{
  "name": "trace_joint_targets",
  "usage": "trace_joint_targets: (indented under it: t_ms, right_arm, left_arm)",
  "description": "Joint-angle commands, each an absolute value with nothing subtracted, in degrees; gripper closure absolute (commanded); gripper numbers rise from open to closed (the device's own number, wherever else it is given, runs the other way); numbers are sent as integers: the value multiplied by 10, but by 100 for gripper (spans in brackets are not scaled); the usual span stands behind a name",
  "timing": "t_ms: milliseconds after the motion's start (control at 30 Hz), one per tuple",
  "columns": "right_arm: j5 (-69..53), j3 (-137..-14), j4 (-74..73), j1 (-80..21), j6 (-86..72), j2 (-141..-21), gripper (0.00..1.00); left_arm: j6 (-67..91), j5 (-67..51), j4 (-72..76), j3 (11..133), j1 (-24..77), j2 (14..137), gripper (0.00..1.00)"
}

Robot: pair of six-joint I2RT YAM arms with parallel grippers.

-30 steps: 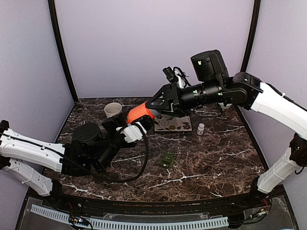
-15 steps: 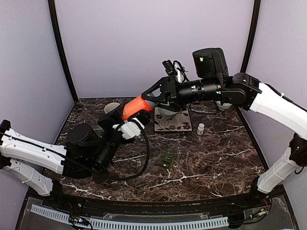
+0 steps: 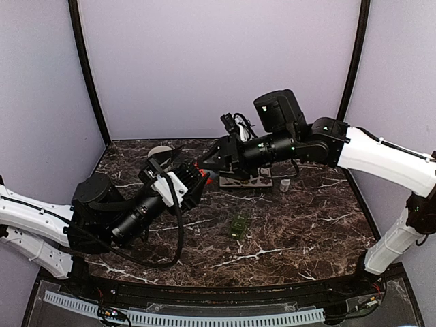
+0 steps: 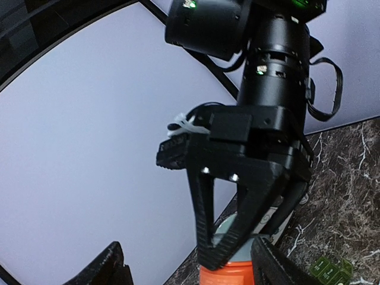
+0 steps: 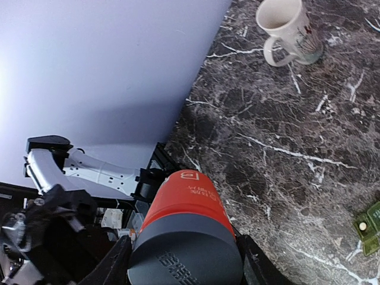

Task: Sort the pills into containers
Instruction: Screw the lid of the pill bottle onto the pill bottle, then place the pill bottle at the center of the board.

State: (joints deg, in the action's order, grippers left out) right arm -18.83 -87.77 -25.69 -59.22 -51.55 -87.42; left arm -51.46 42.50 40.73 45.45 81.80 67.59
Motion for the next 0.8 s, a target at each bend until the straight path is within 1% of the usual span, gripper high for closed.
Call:
trace_joint_targets:
  t_ms: [0,233,300,467,600,767]
  right_arm:
    - [-174,-874,-251,-588,-511,-864,100]
    - [-157,-872,-257,-577,-496,-847,100]
    - [-142,-874,-272,-576,-479,-843,100]
    - [-66,-879,-348,-562,-413,-832,100]
    - [15,-857,-410,-529,-360,-815,100]
    - [63,-781,-437,-456,-326,-778,100]
  left_arm:
    - [-440,406,363,474,818,636,25]
    - [-329,393,223,488,809,583,23]
    - [-278,374,160,500,799,567,23]
    - [-146,314,58,512,755,531,23]
    - [-82,262,13,515,729,519,23]
    - [-34,222,-18,517,721,528,24]
